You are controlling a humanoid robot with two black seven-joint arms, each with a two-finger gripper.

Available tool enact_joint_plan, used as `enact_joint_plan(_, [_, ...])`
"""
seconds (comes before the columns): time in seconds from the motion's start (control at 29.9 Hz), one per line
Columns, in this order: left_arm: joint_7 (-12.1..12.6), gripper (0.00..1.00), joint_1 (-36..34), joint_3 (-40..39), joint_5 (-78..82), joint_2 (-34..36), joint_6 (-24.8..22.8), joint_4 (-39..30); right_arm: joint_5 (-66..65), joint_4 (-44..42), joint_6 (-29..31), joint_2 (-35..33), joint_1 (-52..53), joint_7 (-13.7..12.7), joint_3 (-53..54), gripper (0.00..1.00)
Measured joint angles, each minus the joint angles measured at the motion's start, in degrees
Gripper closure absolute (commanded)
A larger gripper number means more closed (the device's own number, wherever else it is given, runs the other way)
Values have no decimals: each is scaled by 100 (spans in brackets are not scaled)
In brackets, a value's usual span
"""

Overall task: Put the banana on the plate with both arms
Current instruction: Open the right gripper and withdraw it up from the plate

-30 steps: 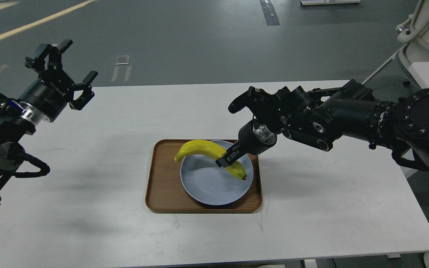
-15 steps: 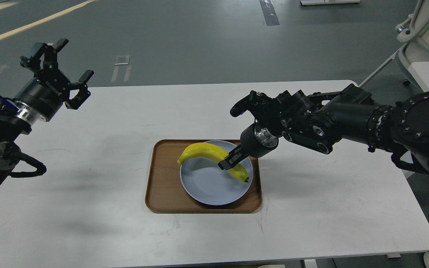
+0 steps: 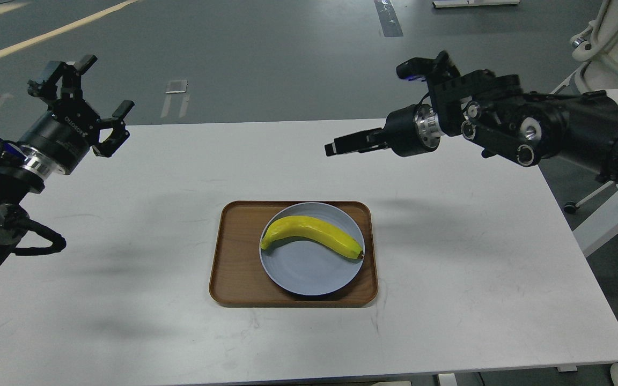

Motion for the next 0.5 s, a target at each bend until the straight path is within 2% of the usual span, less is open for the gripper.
enact_joint_plan(0.2, [0, 2, 30, 0, -3, -108, 0, 24, 2033, -53, -39, -722, -1021, -1, 1249, 1])
enact_joint_plan(0.37, [0, 2, 66, 7, -10, -300, 0, 211, 3337, -73, -54, -827, -2439, -2, 2915, 1])
enact_joint_plan(0.5, [0, 2, 68, 12, -11, -468, 0, 417, 3631, -46, -26, -778, -3234, -2, 3904, 1])
